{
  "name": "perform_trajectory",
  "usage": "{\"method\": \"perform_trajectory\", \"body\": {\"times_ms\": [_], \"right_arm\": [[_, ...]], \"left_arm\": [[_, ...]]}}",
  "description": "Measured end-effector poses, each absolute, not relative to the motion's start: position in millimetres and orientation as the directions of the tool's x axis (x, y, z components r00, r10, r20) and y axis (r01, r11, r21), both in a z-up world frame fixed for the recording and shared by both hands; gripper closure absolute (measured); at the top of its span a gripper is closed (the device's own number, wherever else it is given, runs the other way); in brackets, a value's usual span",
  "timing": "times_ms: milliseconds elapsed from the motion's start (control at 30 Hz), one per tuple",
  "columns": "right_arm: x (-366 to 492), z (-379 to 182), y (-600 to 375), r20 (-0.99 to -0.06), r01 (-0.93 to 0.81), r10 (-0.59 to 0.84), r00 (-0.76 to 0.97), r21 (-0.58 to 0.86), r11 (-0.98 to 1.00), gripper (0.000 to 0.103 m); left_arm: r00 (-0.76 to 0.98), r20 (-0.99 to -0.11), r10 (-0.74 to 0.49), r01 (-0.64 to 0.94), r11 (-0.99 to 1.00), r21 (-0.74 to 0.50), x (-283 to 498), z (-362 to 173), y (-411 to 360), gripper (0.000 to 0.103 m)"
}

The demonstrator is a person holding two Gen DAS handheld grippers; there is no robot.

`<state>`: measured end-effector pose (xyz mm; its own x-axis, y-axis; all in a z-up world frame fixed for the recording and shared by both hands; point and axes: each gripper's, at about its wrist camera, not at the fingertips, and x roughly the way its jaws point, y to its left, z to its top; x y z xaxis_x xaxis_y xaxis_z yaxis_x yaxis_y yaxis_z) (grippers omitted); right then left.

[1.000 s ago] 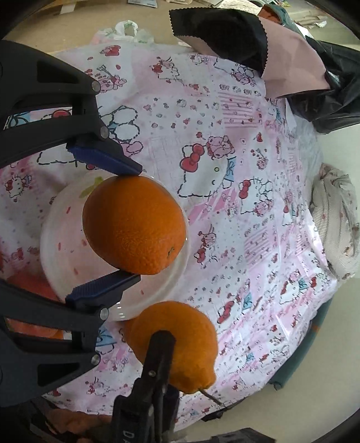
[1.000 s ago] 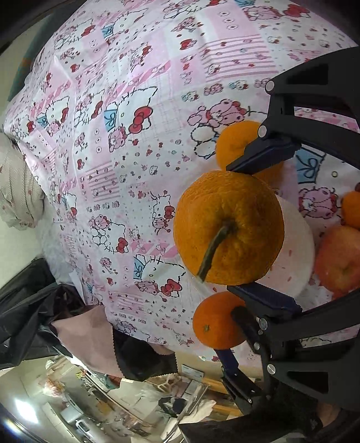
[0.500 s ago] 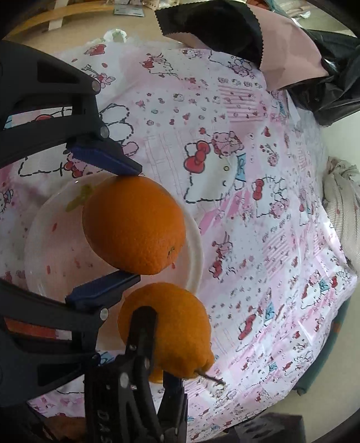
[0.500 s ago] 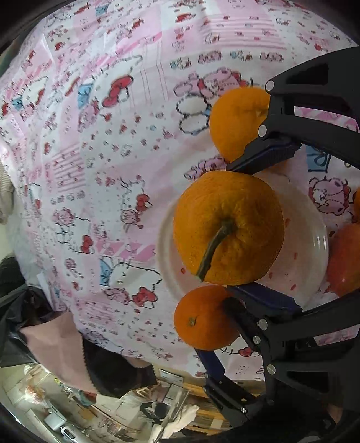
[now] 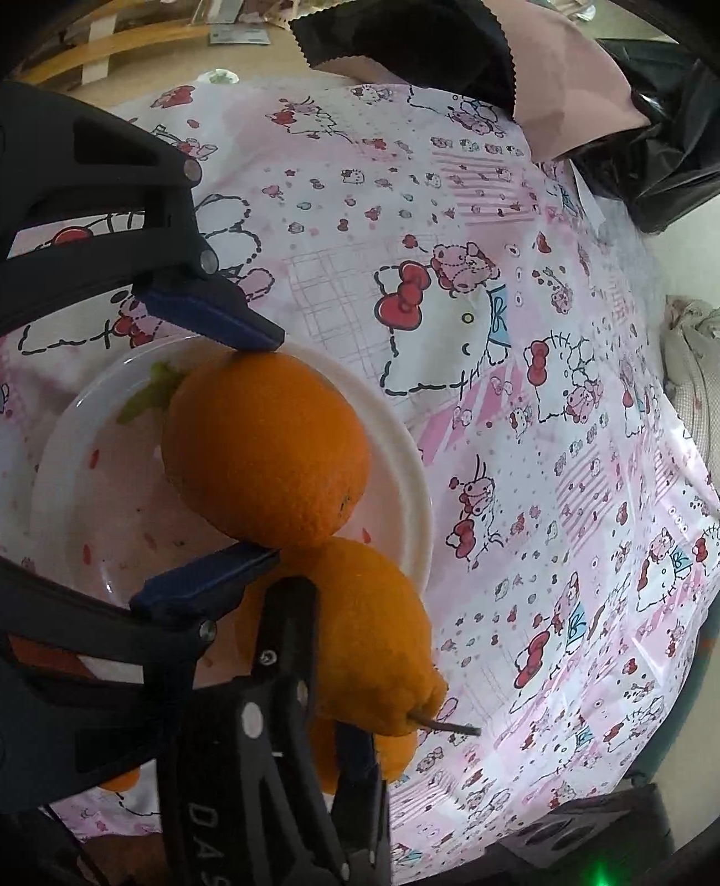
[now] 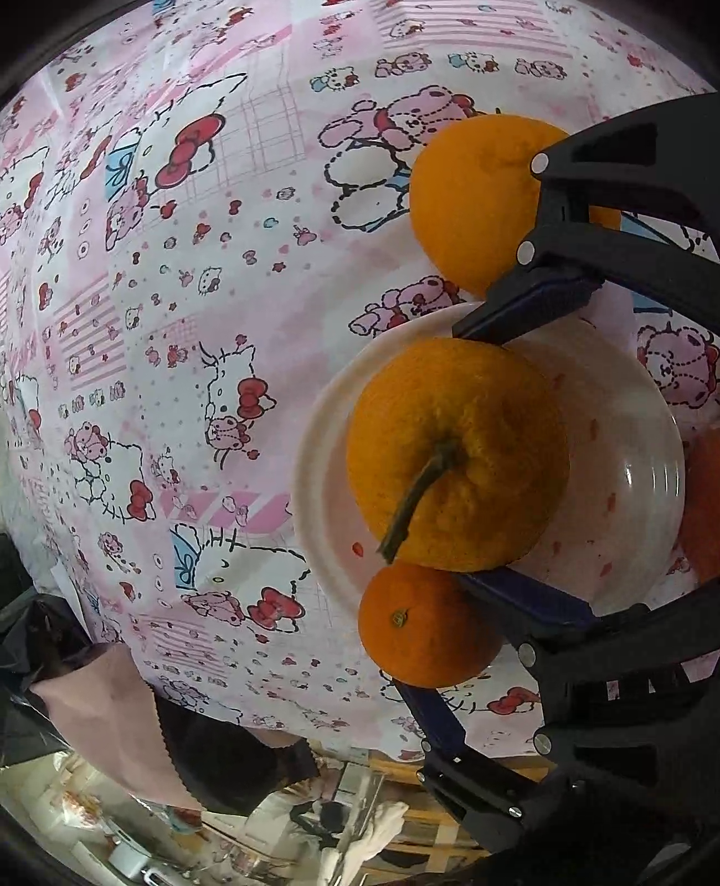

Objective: Organize fruits
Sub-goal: 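Place the orange on the plate with the left tool while the right tool sets the mandarin beside it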

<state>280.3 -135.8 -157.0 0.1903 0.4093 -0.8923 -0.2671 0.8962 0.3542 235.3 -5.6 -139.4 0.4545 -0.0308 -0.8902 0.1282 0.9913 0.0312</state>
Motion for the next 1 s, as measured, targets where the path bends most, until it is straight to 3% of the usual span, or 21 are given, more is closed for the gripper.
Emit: {"method": "perform_trajectory", "body": {"times_ms": [133, 267, 1000], "right_arm": [[281.0, -145.9, -139.8, -0.864, -0.27, 0.455, 0.216, 0.395, 0.878, 0.02], [280.8, -140.8, -141.5, -0.863, -0.28, 0.453, 0.224, 0.388, 0.878, 0.02], [230.4, -68.5, -188.9, -0.803, -0.235, 0.49, 0.339, 0.432, 0.87, 0.018]], "left_arm": [[0.458, -0.888, -0.042, 0.117, 0.993, 0.013, 236.3, -135.3, -2.9, 0.034], [0.498, -0.866, -0.051, 0.109, 0.994, 0.004, 232.5, -122.5, -1.1, 0.024], [0.558, -0.825, -0.087, 0.058, 0.996, -0.066, 187.6, -62.6, 10.3, 0.024]]}}
